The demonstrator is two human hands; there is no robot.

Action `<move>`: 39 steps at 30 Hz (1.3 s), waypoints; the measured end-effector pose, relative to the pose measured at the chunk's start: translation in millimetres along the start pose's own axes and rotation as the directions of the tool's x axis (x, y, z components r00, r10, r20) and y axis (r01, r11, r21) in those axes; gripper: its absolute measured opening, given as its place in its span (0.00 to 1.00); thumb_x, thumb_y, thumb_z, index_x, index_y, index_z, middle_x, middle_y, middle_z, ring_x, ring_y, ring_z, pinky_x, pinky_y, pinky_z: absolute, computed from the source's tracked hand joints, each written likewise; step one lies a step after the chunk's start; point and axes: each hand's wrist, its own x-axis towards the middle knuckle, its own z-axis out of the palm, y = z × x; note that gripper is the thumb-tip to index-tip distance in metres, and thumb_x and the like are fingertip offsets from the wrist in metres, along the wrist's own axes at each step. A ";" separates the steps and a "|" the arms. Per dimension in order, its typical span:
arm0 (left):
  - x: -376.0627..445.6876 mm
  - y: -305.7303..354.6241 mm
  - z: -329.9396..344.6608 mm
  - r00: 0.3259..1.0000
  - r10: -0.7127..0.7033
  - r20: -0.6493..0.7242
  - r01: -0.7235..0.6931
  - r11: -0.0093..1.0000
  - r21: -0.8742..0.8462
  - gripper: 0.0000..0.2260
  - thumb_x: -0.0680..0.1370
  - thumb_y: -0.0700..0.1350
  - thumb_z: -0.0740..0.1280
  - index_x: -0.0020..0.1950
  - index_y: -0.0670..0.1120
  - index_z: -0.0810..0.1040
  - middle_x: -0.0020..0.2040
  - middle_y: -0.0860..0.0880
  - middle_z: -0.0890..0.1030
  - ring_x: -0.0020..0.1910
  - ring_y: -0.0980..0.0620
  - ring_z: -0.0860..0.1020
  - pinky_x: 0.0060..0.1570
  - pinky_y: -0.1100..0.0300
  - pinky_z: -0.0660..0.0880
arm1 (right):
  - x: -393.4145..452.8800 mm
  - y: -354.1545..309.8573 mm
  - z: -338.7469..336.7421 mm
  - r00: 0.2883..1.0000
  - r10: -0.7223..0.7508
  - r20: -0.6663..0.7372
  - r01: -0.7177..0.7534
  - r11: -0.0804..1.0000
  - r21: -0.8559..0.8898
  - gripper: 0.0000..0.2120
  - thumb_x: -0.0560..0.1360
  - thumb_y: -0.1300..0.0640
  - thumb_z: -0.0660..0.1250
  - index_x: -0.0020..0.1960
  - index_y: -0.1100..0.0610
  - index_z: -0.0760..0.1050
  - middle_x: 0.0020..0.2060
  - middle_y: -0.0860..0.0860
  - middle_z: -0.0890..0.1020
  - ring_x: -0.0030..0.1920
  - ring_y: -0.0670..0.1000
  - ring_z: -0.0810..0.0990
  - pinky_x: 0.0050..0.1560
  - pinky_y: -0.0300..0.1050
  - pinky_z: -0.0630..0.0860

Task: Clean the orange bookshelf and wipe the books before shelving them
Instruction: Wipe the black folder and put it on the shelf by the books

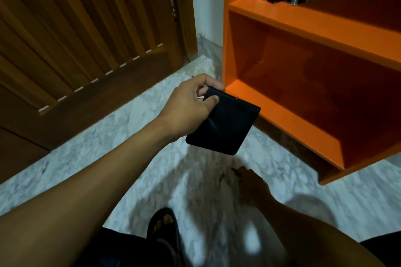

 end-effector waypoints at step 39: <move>-1.2 102.7 32.1 0.551 0.743 0.380 -0.631 0.072 0.772 0.34 0.69 0.35 0.67 0.75 0.47 0.63 0.54 0.49 0.85 0.56 0.45 0.82 0.59 0.46 0.76 | -160.2 -113.0 -400.8 0.612 -0.044 -0.790 0.349 0.911 0.220 0.15 0.74 0.59 0.63 0.61 0.57 0.76 0.40 0.55 0.82 0.37 0.56 0.80 0.37 0.48 0.79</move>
